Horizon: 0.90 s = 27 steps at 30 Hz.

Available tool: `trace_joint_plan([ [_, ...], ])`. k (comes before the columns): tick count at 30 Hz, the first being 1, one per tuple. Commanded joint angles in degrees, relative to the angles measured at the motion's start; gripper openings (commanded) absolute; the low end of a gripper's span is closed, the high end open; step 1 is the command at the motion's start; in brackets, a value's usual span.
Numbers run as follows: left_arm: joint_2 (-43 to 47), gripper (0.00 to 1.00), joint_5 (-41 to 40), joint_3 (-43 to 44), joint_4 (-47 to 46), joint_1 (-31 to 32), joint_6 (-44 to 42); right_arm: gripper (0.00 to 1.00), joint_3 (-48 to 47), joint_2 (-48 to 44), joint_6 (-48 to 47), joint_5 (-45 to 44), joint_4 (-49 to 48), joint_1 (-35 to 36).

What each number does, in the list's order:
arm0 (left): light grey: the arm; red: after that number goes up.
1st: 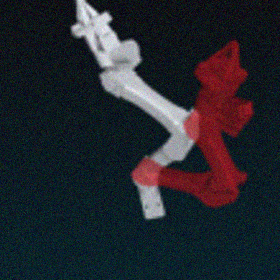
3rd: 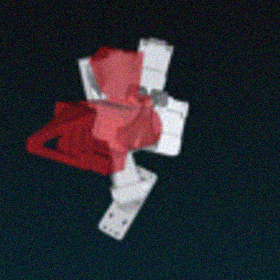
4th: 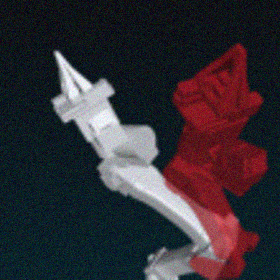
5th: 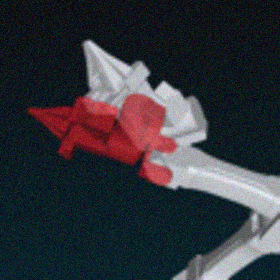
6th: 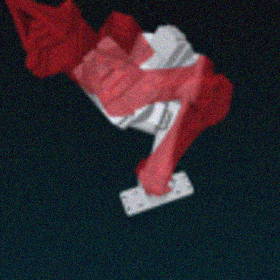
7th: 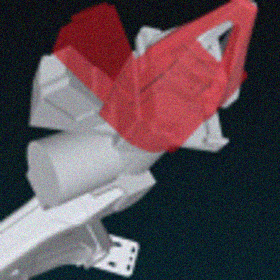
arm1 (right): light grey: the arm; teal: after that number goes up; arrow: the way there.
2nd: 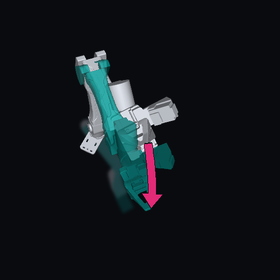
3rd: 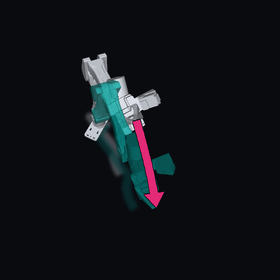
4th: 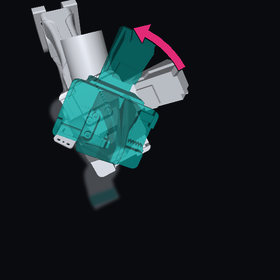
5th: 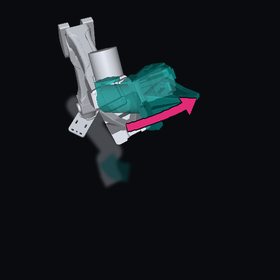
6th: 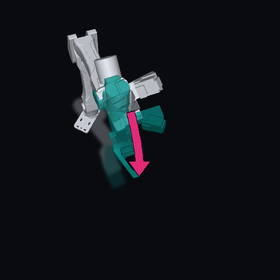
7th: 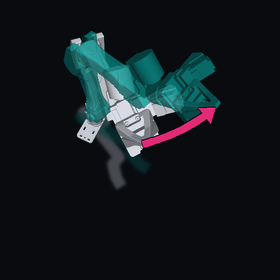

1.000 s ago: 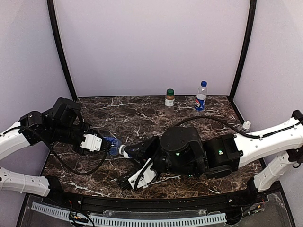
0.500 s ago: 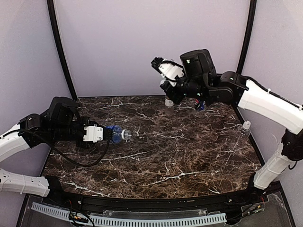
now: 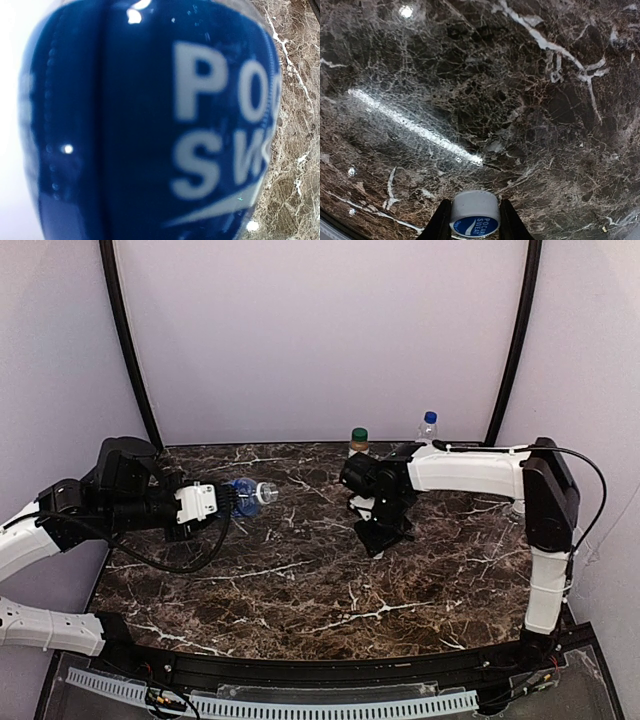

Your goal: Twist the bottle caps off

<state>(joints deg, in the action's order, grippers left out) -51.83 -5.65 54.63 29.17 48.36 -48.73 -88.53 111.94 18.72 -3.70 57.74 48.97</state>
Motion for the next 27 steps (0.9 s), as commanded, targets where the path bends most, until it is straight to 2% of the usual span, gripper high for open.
trace_joint_plan([
  [1, 1.15, 0.31, -0.09, 1.0, -0.32, -0.41, 1.37, 0.0, 0.29, 3.44, 2.42, 1.53, 1.22, 0.57],
  [6, 1.25, 0.31, 0.14, 1.31, -0.09, -0.46, 1.6, 0.0, 0.29, 7.2, 2.49, 2.34, -1.06, 1.86],
  [10, 1.19, 0.31, 0.6, 1.87, 0.13, -0.46, 2.06, 0.24, 0.09, 7.7, 2.54, 2.67, -1.97, 2.04],
  [11, 1.2, 0.31, 0.85, 2.1, 0.2, -0.46, 2.17, 0.34, -0.03, 7.26, 2.23, 2.89, -1.93, 2.09],
  [12, 1.16, 0.31, 1.01, 2.25, 0.48, -0.46, 2.34, 0.49, -0.31, 6.87, 1.82, 3.05, -1.86, 2.09],
  [14, 1.2, 0.31, 1.86, 2.88, 1.11, -0.46, 3.0, 0.93, -1.02, 5.32, 1.13, 2.98, -1.47, 2.09],
  [15, 1.21, 0.31, 3.12, 3.61, 1.49, -0.5, 3.9, 0.98, -1.62, 4.13, 0.57, 2.66, -1.47, 2.09],
  [18, 1.12, 0.31, 8.11, 5.46, 3.83, -0.58, 6.36, 0.99, -3.6, -0.77, -2.55, -1.06, -2.56, 2.98],
  [22, 0.51, 0.31, 16.97, 9.13, 6.17, -0.88, 12.9, 0.99, -5.19, -8.99, -8.32, -5.05, -8.57, 5.07],
  [25, -0.41, 0.31, 23.15, 12.11, 7.11, -1.34, 17.25, 0.99, -4.11, -15.45, -11.54, -1.24, -16.02, 5.8],
  [27, -0.8, 0.31, 26.56, 13.6, 7.37, -1.6, 18.66, 0.99, 0.97, -20.82, -15.66, 4.15, -28.17, 7.55],
])
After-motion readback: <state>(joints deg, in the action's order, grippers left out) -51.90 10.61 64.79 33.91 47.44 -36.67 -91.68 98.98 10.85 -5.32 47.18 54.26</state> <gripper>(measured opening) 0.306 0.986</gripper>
